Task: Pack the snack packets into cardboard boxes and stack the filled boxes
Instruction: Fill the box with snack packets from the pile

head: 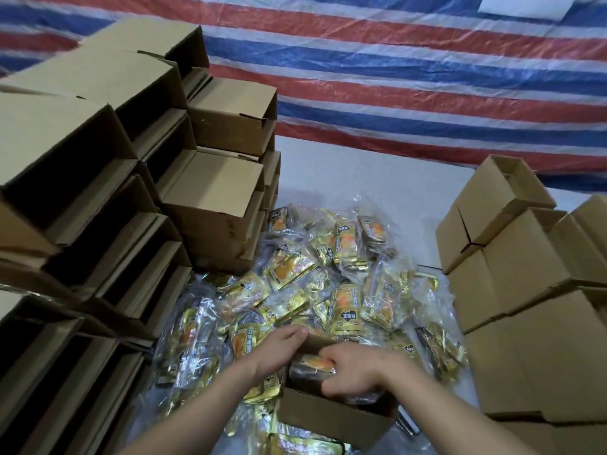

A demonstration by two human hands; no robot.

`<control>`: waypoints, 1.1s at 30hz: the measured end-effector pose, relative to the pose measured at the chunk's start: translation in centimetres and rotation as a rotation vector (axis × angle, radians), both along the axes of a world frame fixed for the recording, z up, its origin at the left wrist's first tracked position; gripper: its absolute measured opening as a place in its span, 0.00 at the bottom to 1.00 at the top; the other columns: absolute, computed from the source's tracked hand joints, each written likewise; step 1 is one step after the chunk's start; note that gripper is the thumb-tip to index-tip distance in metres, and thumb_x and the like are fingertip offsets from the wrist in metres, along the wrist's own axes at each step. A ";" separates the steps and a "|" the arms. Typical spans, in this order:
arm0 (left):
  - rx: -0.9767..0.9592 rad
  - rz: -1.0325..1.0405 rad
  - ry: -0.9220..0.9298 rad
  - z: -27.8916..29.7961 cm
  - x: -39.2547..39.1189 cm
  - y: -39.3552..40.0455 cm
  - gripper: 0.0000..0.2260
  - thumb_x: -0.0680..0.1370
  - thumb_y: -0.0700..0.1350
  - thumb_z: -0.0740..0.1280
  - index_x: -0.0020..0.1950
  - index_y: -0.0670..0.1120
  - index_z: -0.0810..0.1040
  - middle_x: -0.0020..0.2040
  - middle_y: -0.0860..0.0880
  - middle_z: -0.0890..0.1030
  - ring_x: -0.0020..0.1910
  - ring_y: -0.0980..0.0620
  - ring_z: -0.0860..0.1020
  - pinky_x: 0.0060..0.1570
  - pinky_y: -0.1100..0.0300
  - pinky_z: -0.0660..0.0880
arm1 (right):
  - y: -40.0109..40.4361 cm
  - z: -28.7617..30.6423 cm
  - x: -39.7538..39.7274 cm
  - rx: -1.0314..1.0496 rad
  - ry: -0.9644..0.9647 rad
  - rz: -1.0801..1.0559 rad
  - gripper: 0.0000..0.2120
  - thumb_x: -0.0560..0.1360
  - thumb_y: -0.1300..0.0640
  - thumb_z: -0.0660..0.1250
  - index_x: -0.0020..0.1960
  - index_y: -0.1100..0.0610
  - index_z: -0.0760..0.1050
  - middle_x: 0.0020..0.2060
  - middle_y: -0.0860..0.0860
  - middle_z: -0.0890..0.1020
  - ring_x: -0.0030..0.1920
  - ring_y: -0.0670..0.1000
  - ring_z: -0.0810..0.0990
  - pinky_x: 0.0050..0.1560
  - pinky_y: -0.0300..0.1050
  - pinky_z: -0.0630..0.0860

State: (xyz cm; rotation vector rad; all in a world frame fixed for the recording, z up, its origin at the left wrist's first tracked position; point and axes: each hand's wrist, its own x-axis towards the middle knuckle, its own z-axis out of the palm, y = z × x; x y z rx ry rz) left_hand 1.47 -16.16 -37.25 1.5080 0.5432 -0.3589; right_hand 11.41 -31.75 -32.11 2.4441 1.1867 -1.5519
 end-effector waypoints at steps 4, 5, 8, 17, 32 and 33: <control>0.074 0.023 -0.034 -1.0 -0.1 -0.4 0.14 0.85 0.49 0.58 0.45 0.49 0.79 0.41 0.52 0.79 0.43 0.55 0.76 0.43 0.65 0.71 | 0.9 -3.9 -1.8 -0.033 -0.069 0.040 0.17 0.75 0.49 0.68 0.59 0.56 0.74 0.54 0.56 0.81 0.51 0.58 0.81 0.48 0.48 0.78; 0.087 0.028 -0.038 -1.4 -0.2 -0.4 0.14 0.85 0.49 0.58 0.45 0.49 0.79 0.42 0.51 0.79 0.44 0.55 0.76 0.45 0.64 0.72 | 0.9 -4.7 -2.0 -0.040 -0.075 0.040 0.18 0.75 0.49 0.68 0.60 0.57 0.74 0.55 0.56 0.81 0.52 0.59 0.81 0.47 0.48 0.76; 0.087 0.054 -0.044 -2.2 -0.5 -0.2 0.14 0.85 0.50 0.58 0.46 0.48 0.80 0.44 0.50 0.80 0.46 0.53 0.77 0.48 0.62 0.73 | 0.3 -5.8 -2.1 -0.033 0.019 -0.094 0.23 0.74 0.47 0.70 0.65 0.56 0.73 0.53 0.51 0.79 0.55 0.56 0.80 0.48 0.45 0.74; 0.127 0.037 -0.084 -1.6 -0.8 -0.8 0.14 0.85 0.49 0.59 0.44 0.49 0.79 0.40 0.53 0.81 0.39 0.60 0.79 0.42 0.66 0.74 | -1.3 -1.9 -1.9 0.134 0.123 -0.273 0.17 0.82 0.42 0.57 0.46 0.50 0.79 0.44 0.49 0.82 0.40 0.47 0.79 0.43 0.43 0.73; 0.242 -0.014 -0.097 -1.9 -1.3 -1.0 0.13 0.85 0.51 0.58 0.46 0.52 0.78 0.44 0.52 0.78 0.44 0.56 0.75 0.45 0.60 0.70 | -2.1 -3.5 -2.2 0.120 0.127 -0.393 0.21 0.82 0.41 0.53 0.36 0.51 0.70 0.32 0.44 0.73 0.31 0.43 0.72 0.36 0.42 0.68; 0.243 -0.014 -0.095 -1.9 -1.4 -1.0 0.13 0.85 0.51 0.58 0.46 0.52 0.78 0.43 0.52 0.78 0.44 0.56 0.75 0.45 0.60 0.71 | -2.1 -3.6 -2.3 0.101 0.144 -0.372 0.22 0.82 0.41 0.53 0.36 0.51 0.70 0.32 0.45 0.74 0.32 0.44 0.73 0.37 0.42 0.69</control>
